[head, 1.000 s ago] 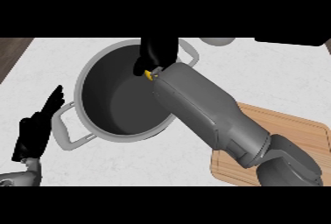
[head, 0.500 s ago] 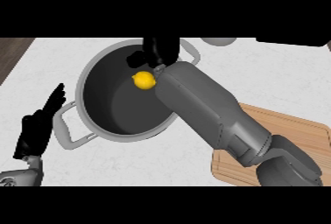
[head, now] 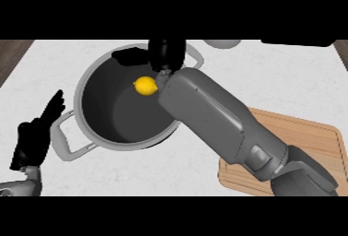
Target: Pick the lemon from the cutting board and place it in the pot
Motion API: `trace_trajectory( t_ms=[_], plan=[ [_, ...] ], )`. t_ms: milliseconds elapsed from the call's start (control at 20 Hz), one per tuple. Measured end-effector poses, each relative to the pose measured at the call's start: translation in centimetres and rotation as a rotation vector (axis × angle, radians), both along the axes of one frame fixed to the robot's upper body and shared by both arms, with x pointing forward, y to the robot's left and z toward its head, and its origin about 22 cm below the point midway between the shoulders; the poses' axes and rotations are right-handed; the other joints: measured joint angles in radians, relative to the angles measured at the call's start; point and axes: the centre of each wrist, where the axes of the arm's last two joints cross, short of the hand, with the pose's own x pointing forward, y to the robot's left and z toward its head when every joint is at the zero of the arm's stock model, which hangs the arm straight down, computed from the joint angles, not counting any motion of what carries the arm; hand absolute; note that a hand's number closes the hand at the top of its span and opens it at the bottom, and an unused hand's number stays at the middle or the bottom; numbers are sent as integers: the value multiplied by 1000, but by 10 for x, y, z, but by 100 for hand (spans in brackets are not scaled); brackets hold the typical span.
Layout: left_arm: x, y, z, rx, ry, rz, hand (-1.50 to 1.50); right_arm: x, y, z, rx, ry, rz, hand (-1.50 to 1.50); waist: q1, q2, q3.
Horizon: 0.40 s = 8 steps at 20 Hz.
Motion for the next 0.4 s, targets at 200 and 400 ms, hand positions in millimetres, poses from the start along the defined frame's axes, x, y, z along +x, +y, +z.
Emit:
trace_trajectory(
  t_ms=[200, 400],
  plan=[
    [-10, 13, -7, 1, 8, 29, 0, -8, -6, -12, 79, 24, 60, -150, -28, -7, 0],
    [-21, 17, -9, -1, 18, 66, 0, -22, -15, -26, 135, 33, 103, -150, -58, -15, 1]
  ],
)
